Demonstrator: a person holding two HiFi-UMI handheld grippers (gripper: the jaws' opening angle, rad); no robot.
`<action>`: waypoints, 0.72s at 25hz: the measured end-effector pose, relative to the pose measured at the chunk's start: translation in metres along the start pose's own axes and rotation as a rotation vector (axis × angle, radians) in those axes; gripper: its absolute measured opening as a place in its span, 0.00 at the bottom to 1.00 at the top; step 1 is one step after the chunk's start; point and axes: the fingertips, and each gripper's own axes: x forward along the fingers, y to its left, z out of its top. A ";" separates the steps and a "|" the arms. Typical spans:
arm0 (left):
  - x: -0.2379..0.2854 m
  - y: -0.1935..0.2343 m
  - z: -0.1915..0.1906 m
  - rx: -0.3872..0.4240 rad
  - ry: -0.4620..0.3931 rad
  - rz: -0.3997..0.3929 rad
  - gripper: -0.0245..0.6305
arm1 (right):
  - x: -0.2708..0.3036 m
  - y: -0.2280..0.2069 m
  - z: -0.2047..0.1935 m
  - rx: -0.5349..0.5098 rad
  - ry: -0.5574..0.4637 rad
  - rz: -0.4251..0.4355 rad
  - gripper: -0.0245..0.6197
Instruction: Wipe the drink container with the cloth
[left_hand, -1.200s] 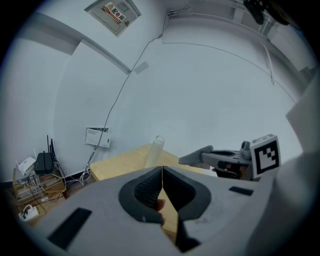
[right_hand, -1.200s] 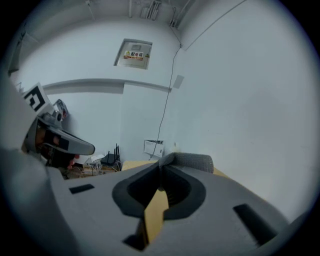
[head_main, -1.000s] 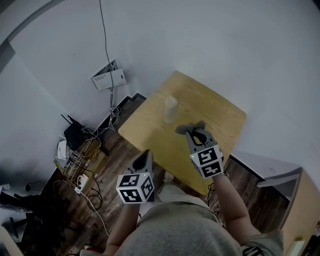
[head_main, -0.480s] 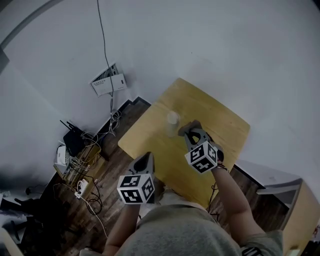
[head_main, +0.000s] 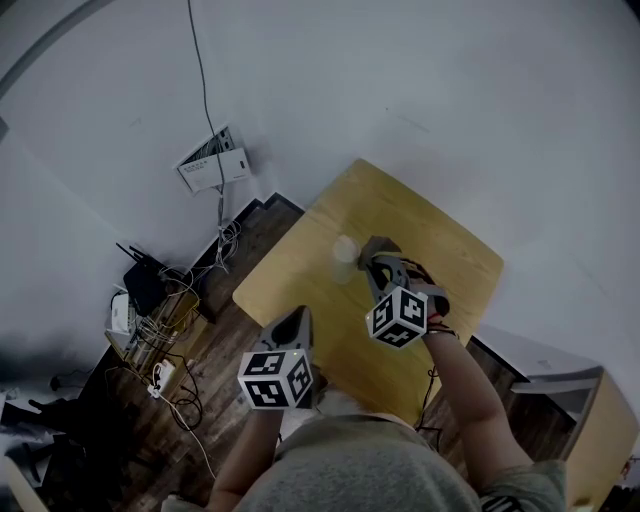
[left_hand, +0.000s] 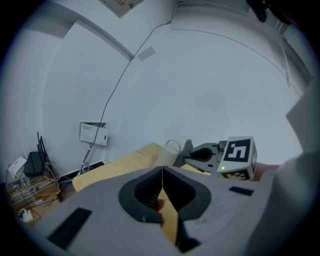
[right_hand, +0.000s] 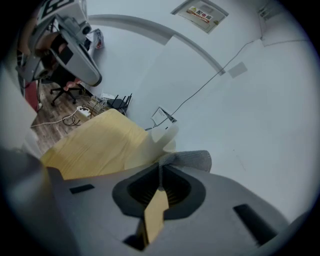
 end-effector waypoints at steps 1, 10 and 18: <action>0.001 0.000 0.000 -0.002 0.002 0.000 0.04 | 0.002 0.000 0.002 -0.028 -0.003 -0.007 0.05; 0.012 0.002 -0.006 -0.015 0.028 -0.001 0.04 | 0.013 0.003 0.003 -0.143 -0.018 -0.027 0.05; 0.018 0.001 -0.010 -0.015 0.042 -0.002 0.04 | 0.032 0.025 -0.014 -0.153 0.003 0.020 0.05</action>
